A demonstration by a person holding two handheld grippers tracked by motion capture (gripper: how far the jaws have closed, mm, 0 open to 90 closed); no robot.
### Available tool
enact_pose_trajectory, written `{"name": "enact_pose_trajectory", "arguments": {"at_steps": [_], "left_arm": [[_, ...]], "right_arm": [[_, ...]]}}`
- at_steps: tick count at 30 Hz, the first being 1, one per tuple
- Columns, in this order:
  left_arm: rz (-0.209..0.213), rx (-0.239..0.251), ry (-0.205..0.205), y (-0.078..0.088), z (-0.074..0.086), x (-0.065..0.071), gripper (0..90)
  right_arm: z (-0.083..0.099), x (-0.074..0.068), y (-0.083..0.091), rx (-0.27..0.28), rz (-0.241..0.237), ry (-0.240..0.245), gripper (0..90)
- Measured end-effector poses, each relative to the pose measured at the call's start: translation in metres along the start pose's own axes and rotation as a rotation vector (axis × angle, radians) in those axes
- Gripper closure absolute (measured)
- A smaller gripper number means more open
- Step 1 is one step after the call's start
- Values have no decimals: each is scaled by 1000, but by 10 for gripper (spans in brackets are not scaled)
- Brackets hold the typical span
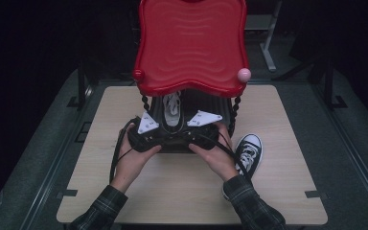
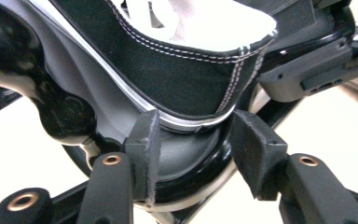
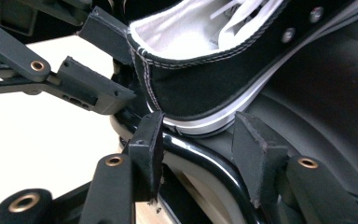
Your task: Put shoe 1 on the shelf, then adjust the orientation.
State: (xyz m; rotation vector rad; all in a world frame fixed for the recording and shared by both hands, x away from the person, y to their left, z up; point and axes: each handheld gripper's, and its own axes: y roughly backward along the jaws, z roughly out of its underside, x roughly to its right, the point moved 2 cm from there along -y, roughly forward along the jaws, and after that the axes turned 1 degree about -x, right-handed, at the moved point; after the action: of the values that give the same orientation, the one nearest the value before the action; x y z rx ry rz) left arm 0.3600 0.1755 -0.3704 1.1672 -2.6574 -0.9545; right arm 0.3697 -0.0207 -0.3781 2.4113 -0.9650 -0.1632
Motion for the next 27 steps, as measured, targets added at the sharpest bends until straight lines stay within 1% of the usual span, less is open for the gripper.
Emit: {"name": "enact_pose_trajectory", "arguments": {"at_steps": [2, 3, 4, 5, 7, 8, 11, 14, 18, 20, 24, 27], "left_arm": [[24, 7, 16, 5, 1, 1, 489], [35, 10, 18, 7, 1, 1, 483], [39, 3, 9, 9, 2, 0, 479], [48, 4, 10, 12, 3, 1, 473], [67, 15, 18, 16, 4, 3, 463], [73, 16, 19, 18, 5, 3, 461], [85, 17, 22, 24, 8, 3, 454], [94, 12, 23, 31, 14, 3, 451], [101, 3, 31, 41, 25, 6, 443], [111, -7, 34, 45, 31, 7, 427], [122, -29, 51, 49, 45, 9, 413], [133, -54, 66, 50, 60, 11, 410]], "right_arm": [[3, 1, 7, 4, -7, -12, 521], [5, 2, 11, 6, -8, -18, 518], [6, 3, 14, 4, -7, -25, 515], [7, 3, 17, 3, -8, -29, 512], [10, 7, 25, 11, -10, -33, 507], [11, 8, 29, 14, -11, -46, 507], [17, 11, 38, 17, -12, -53, 502], [25, 13, 49, 3, -12, -64, 493], [39, 16, 62, 1, -19, -90, 480], [46, 18, 68, -4, -20, -101, 470], [61, 22, 83, -18, -6, -122, 461], [73, 25, 96, -23, 11, -144, 458]]}}
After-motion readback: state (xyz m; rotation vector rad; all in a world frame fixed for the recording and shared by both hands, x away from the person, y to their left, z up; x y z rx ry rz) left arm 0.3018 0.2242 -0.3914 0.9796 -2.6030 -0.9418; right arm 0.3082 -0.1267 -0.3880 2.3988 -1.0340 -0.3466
